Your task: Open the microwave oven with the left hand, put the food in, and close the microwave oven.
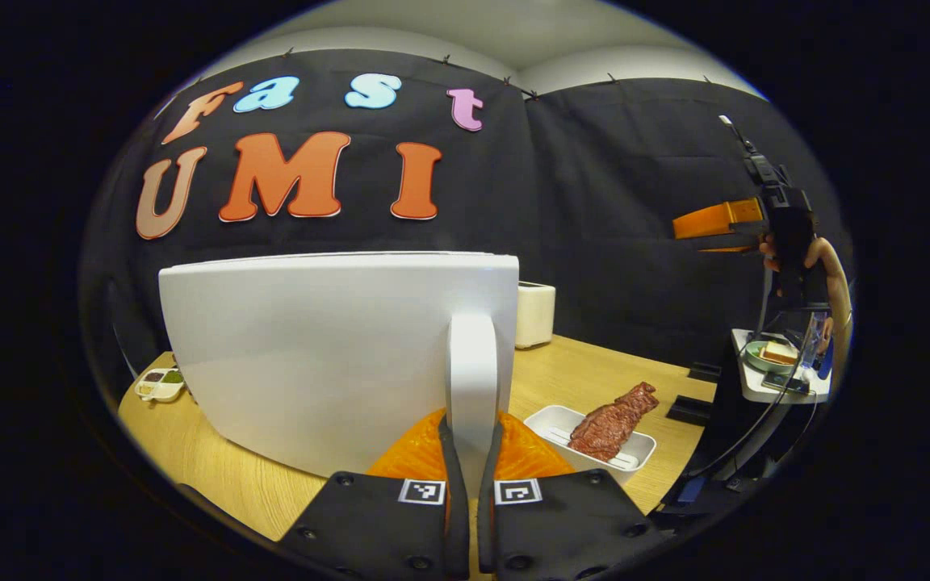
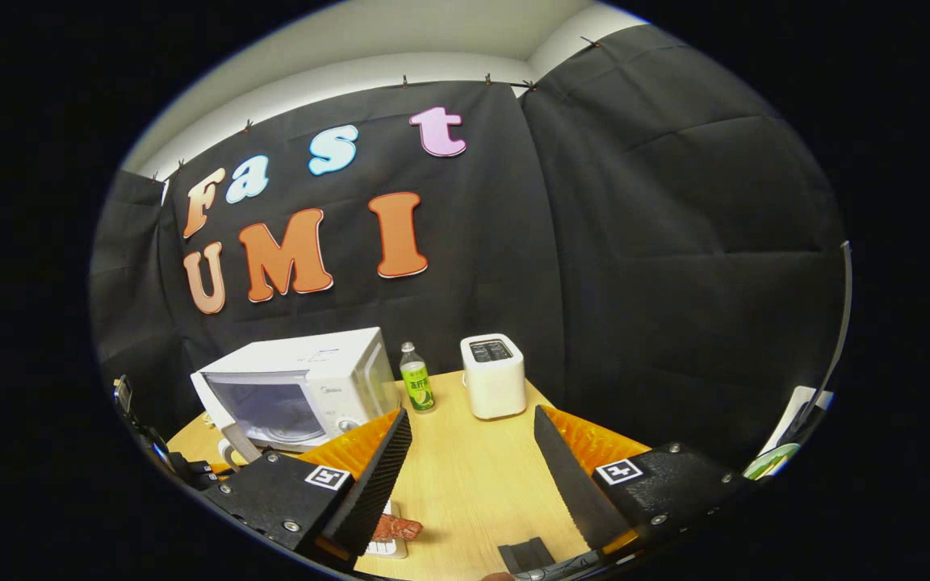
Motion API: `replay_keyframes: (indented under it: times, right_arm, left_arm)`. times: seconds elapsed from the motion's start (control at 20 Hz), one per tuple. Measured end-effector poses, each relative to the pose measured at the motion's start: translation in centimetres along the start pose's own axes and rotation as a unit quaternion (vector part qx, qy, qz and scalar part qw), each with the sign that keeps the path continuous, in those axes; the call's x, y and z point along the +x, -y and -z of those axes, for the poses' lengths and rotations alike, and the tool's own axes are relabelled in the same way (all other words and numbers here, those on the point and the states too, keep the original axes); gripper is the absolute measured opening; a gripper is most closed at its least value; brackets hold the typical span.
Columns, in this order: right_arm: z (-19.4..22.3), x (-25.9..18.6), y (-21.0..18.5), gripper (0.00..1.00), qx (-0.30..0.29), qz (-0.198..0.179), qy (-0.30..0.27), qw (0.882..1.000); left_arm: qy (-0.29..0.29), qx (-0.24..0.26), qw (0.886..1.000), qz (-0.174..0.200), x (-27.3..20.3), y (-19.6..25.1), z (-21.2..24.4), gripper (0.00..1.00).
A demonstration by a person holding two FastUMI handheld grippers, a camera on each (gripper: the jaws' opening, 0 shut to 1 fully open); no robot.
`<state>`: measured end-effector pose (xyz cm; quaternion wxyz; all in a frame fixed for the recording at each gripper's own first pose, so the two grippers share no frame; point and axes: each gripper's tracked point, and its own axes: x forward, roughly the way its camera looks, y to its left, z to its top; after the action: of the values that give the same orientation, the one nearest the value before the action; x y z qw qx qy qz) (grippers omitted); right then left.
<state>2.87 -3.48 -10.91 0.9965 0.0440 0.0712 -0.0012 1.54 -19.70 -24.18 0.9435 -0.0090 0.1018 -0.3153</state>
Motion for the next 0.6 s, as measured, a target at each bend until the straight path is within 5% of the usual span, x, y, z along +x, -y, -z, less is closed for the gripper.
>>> replay_keyframes:
  times: [0.25,0.4,0.55,0.6]
  right_arm:
    - [0.0,0.1,-3.0,0.95,-0.002,-0.023,-0.003,1.0]
    - [0.3,0.1,-5.1,0.95,0.011,-0.043,-0.011,0.999]
    - [0.7,0.1,-6.7,0.95,0.008,-0.057,-0.012,0.998]
    - [0.7,0.1,-7.2,0.95,0.006,-0.06,-0.012,0.998]
  left_arm:
    - [-0.004,0.003,1.0,0.02,-5.1,-0.9,1.0,0.11]
    - [-0.014,0.004,1.0,-0.003,-8.9,-2.4,2.0,0.29]
    - [-0.021,0.013,0.998,-0.051,-13.3,-4.7,3.5,0.98]
    - [-0.021,0.01,0.997,-0.067,-14.5,-5.6,3.6,0.98]
